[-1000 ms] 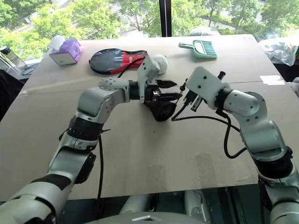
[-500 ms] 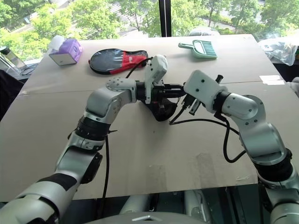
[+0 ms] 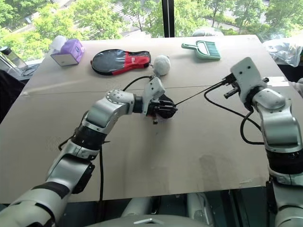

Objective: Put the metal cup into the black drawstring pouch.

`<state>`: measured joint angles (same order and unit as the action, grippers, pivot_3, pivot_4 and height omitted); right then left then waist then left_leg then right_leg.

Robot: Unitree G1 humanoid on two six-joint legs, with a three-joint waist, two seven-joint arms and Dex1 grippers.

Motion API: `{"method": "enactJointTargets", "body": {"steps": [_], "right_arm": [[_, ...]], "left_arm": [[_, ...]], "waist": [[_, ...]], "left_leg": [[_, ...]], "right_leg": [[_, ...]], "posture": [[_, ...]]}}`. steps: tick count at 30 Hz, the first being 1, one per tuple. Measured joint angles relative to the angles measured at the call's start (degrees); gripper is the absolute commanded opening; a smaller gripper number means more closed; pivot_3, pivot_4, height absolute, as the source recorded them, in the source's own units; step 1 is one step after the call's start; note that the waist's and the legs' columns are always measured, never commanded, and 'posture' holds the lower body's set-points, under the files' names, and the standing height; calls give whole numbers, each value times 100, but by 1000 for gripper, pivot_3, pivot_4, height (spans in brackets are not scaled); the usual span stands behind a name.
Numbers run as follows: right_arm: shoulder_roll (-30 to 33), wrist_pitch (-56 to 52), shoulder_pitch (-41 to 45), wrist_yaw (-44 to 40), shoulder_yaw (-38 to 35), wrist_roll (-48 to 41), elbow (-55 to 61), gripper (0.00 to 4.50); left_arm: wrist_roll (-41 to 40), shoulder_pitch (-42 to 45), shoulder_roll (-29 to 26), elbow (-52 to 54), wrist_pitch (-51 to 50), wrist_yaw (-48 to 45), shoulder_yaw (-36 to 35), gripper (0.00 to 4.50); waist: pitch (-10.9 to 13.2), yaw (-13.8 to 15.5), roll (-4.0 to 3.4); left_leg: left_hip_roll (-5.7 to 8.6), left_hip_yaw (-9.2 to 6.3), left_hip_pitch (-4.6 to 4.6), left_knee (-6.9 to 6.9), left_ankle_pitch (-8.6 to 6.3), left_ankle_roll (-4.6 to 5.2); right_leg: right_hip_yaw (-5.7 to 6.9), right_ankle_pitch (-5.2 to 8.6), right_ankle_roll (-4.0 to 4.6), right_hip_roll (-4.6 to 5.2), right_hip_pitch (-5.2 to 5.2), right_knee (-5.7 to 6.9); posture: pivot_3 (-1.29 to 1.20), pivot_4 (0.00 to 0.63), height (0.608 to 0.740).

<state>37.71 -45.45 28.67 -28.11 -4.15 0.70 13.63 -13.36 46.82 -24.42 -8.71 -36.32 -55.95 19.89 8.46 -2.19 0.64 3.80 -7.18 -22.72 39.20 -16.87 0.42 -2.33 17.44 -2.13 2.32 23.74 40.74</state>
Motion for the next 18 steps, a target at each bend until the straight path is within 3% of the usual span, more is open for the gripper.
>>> {"method": "enactJointTargets", "body": {"steps": [5, 9, 13, 15, 18], "right_arm": [[-97, 224, -321, 29, 22, -100, -94, 0], [-285, 353, -839, -107, 64, -321, 67, 1449], [-623, 575, -1550, -297, -15, -797, 229, 3458], [-781, 711, -2019, -356, -312, -1081, 563, 4258], [-802, 1013, -3022, -489, -861, -1424, 1191, 4451]], "left_arm": [[86, -132, 9, 5, 100, -2, 66, 173], [-143, -352, 12, 88, -47, -147, -101, 2031], [-848, -455, 135, 786, -612, -10, -811, 3851], [-1196, -495, 133, 1371, -912, 232, -1258, 3851], [-1492, -915, -220, 2238, -1151, 670, -2083, 3851]], "waist": [[0, -30, 0], [0, -15, 0], [0, -11, 0], [0, -6, 0], [-4, -23, -7]], "left_leg": [[-1, 7, 2, 0, 0, 1], [-2, 4, 1, 2, 0, 1], [-2, 1, -2, 6, -1, 1], [-3, -1, -1, 2, -1, 1], [-5, 7, 9, -6, -1, 1]], "right_leg": [[-7, 0, 0, -2, 0, 2], [-4, 0, 0, -2, 0, 3], [-2, 0, 0, -1, -1, 2], [-2, 0, 0, -1, 0, 3], [-13, 0, -1, -3, -3, 0]], "posture": [[0, 150, 740], [0, 150, 740], [0, 150, 740], [0, 150, 740], [0, 150, 740]]}}
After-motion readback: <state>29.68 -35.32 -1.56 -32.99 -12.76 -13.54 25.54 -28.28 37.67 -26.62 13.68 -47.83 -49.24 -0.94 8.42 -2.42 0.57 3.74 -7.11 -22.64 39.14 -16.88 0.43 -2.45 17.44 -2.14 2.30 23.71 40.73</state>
